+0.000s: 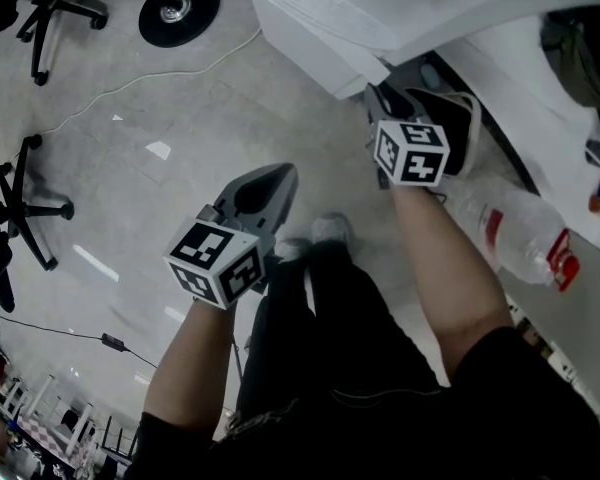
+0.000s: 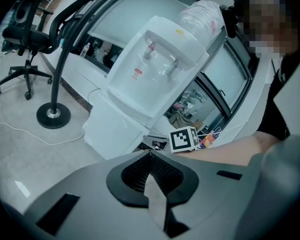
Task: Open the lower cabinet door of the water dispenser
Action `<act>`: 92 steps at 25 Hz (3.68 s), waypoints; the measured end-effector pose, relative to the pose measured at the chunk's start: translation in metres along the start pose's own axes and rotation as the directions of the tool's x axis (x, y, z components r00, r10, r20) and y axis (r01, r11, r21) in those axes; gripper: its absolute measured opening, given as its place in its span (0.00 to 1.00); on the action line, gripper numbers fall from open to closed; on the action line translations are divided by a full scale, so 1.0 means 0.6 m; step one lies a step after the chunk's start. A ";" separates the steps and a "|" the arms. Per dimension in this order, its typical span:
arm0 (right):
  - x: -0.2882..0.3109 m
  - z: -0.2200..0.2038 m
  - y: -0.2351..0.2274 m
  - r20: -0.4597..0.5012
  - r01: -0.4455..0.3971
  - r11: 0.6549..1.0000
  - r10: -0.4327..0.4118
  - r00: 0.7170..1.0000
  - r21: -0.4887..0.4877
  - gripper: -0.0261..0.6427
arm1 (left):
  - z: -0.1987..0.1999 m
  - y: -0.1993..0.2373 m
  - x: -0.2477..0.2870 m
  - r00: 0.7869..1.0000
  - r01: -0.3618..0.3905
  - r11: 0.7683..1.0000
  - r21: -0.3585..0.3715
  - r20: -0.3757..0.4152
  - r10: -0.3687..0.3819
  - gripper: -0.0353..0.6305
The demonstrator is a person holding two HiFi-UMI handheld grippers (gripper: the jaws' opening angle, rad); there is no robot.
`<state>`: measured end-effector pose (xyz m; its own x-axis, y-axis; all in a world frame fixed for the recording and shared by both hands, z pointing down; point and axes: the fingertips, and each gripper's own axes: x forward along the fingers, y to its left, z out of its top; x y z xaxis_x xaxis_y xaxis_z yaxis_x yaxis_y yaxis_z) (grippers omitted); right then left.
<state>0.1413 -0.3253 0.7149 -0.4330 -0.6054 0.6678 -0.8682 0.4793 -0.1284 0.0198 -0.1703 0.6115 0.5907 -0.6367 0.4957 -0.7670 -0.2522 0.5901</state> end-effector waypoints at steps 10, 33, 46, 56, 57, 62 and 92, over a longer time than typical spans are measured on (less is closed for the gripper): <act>-0.010 -0.016 0.037 -0.073 -0.086 0.996 0.086 0.994 0.006 0.18 | 0.002 -0.017 -0.024 0.999 -0.033 0.998 -0.055 0.017 0.034 0.05; -0.025 -0.052 0.145 -0.209 -0.254 0.963 0.231 0.950 -0.088 0.18 | 0.034 -0.052 -0.060 0.993 -0.093 0.995 -0.033 0.063 0.095 0.05; -0.022 -0.062 0.195 -0.235 -0.237 0.968 0.212 0.949 -0.084 0.14 | 0.032 0.010 -0.093 0.992 -0.081 0.993 -0.089 0.089 0.088 0.05; -0.012 -0.070 0.246 -0.240 -0.198 0.979 0.181 0.954 -0.048 0.09 | 0.019 0.064 -0.134 0.998 -0.057 0.996 -0.073 0.033 0.060 0.05; -0.011 -0.071 0.251 -0.241 -0.191 0.981 0.176 0.955 -0.042 0.08 | 0.019 0.069 -0.138 0.998 -0.056 0.996 -0.074 0.029 0.058 0.05; -0.003 -0.071 0.282 -0.251 -0.170 0.985 0.156 0.955 -0.036 0.07 | 0.029 0.095 -0.156 0.998 -0.049 0.996 -0.073 0.023 0.050 0.05; 0.035 -0.078 0.390 -0.301 -0.137 0.990 0.144 0.943 0.043 0.06 | 0.050 0.196 -0.234 0.998 -0.009 0.999 -0.036 -0.070 0.007 0.05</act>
<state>-0.0600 -0.1960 0.7335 -0.4600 -0.3102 0.8320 -0.8103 0.5298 -0.2505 -0.1608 -0.1327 0.5920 0.6016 -0.5856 0.5433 -0.7630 -0.2201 0.6078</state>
